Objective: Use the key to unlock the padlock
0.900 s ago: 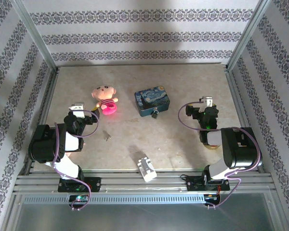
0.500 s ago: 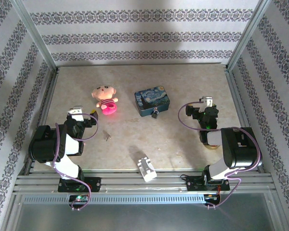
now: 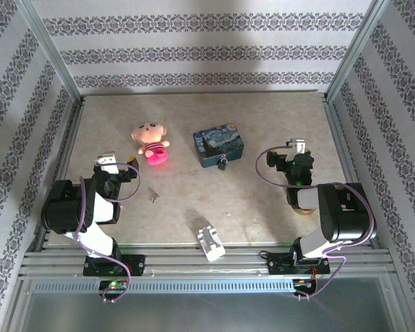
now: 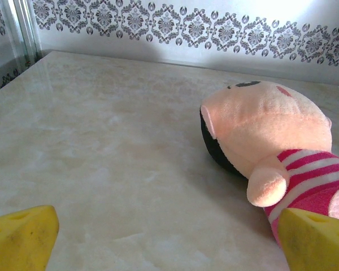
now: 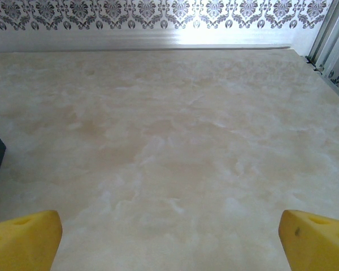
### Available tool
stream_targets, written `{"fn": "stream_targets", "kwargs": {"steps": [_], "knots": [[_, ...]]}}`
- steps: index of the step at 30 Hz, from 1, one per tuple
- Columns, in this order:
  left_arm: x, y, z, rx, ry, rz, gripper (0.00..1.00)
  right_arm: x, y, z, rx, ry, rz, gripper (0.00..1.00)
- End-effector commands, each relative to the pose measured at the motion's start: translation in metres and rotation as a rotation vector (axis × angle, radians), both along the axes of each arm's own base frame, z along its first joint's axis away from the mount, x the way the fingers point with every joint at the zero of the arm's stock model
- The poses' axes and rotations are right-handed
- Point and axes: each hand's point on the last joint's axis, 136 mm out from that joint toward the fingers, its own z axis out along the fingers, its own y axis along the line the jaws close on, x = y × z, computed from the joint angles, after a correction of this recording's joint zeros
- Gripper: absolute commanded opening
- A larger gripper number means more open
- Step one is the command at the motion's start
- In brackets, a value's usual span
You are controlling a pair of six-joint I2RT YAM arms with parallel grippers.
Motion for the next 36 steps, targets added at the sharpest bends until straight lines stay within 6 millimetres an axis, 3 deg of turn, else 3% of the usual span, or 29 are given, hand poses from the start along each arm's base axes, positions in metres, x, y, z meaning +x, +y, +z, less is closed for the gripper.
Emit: {"fn": "stream_targets", "kwargs": {"steps": [1, 17, 27, 32, 36], "knots": [[0.000, -0.002, 0.007, -0.008, -0.040, -0.001, 0.99, 0.004, 0.001, 0.007, 0.013, -0.021, -0.001, 0.98], [0.000, -0.002, 0.007, -0.009, -0.040, -0.001, 0.99, 0.004, 0.000, 0.006, 0.012, -0.020, -0.003, 0.98], [-0.003, 0.000, 0.010, -0.008, -0.052, 0.017, 0.99, 0.006, -0.007, 0.021, 0.009, 0.038, -0.055, 0.98], [-0.016, 0.012, 0.027, -0.015, -0.092, 0.097, 0.99, 0.000, -0.009, 0.026, 0.029, 0.108, -0.099, 0.98], [-0.024, 0.017, 0.053, -0.024, -0.109, 0.130, 0.99, -0.005, 0.006, 0.032, 0.000, 0.137, -0.075, 0.98]]}}
